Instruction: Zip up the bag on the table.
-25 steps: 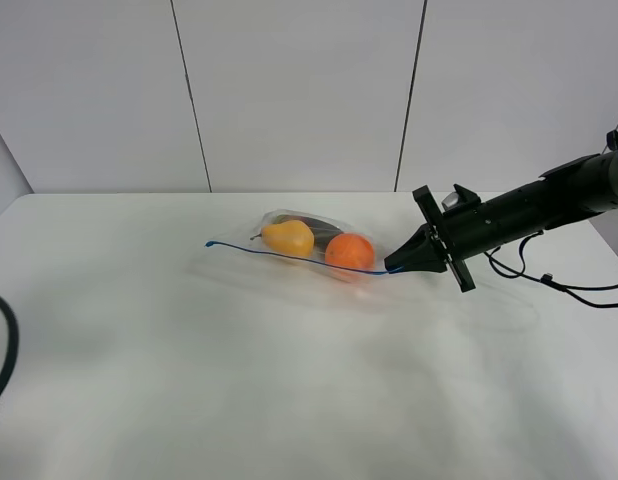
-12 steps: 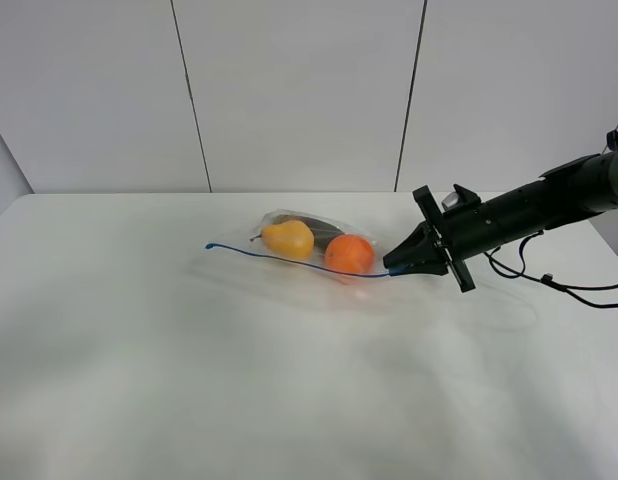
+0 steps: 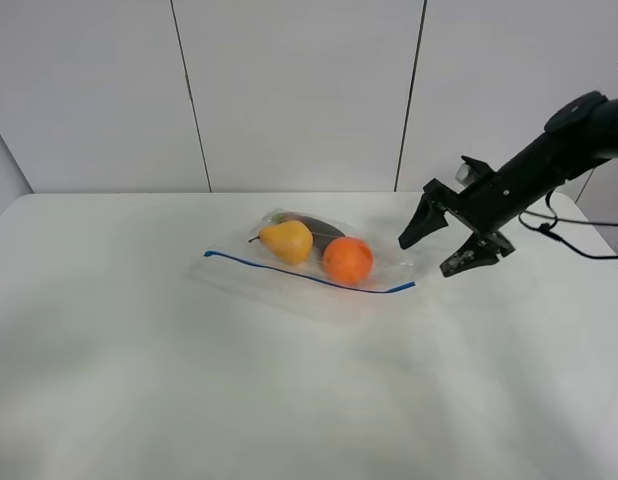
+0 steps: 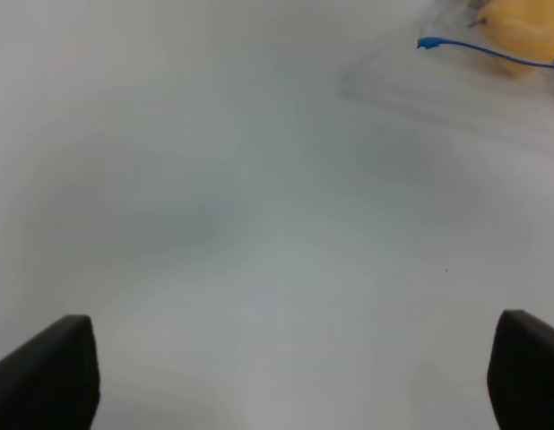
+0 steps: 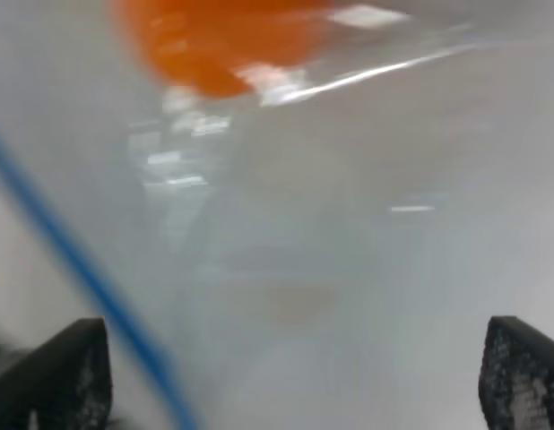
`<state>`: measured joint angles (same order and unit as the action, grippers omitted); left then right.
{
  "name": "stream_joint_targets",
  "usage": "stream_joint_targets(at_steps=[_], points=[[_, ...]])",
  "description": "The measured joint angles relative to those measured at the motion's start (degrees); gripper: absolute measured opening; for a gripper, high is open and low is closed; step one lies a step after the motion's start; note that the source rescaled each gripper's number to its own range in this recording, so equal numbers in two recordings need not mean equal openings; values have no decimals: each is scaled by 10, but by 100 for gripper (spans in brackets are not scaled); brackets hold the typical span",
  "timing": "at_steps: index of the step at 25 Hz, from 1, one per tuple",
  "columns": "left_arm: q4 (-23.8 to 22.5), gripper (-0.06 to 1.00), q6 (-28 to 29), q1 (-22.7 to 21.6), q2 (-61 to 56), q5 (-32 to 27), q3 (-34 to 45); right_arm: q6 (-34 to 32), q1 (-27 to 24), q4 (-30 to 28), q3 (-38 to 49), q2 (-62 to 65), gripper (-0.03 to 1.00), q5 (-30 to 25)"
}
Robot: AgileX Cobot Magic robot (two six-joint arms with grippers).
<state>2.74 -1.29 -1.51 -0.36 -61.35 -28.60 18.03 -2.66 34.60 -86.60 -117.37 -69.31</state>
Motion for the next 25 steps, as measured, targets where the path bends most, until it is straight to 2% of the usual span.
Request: stream_joint_targets(at_steps=[4, 7, 9, 16, 20, 25], points=[[0, 100, 0, 0, 0, 0, 0, -66, 0, -169, -66, 13, 96, 0], [0, 100, 0, 0, 0, 0, 0, -89, -2, -245, -88, 17, 96, 0], [0, 100, 0, 0, 0, 0, 0, -98, -2, -272, -88, 19, 96, -1], [-1, 100, 0, 0, 0, 0, 0, -109, -2, -282, -34, 76, 96, 0], [-1, 100, 0, 0, 0, 0, 0, -110, -2, -282, 54, 174, 96, 0], [-1, 100, 0, 0, 0, 0, 0, -110, -2, -282, 220, 346, 96, -1]])
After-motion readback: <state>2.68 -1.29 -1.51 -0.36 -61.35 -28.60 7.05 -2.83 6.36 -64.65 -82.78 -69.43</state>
